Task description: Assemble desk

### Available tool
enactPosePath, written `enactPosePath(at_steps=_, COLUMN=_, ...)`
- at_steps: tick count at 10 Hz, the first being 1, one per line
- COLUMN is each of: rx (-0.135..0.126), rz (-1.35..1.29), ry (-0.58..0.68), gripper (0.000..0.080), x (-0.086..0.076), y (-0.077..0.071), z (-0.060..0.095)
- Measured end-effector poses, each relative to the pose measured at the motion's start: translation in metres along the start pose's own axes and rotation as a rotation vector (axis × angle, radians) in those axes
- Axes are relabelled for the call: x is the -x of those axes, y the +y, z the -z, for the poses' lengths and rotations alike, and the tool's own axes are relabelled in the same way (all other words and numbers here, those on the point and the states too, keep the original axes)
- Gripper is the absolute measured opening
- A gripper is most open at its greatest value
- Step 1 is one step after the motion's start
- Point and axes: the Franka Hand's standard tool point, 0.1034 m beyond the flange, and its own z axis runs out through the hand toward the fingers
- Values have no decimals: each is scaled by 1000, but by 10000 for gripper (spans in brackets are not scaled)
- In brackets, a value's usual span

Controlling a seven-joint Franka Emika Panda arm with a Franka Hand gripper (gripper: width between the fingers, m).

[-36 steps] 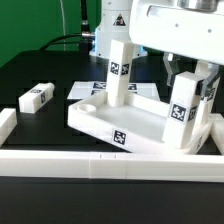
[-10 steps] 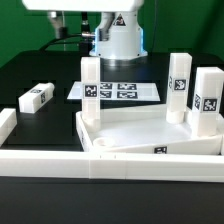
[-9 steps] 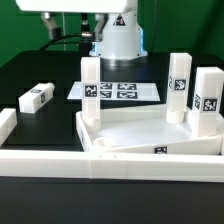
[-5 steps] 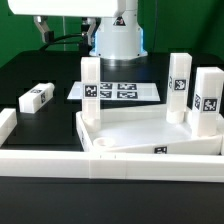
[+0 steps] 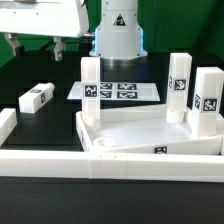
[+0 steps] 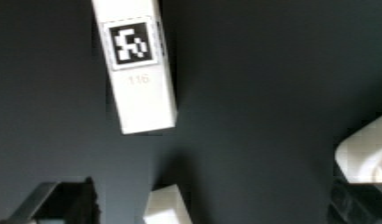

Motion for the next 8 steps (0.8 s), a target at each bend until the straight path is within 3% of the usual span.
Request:
enactPosePath(at_steps=2, rx=-5, rz=1, ry=-20, gripper=649, x=1, y=-1, z=0)
enactPosePath(at_steps=4, rx=-22, rz=7, ry=-140, gripper=649, x=6, y=-3, z=-2)
enactPosePath(at_steps=6, rx=-19, rz=29, ry=-285, gripper=649, x=3, y=28, z=-15)
enactPosePath(at_steps=8, rx=11, rz=15, ry=-372, gripper=649, x=4, y=42, z=-35)
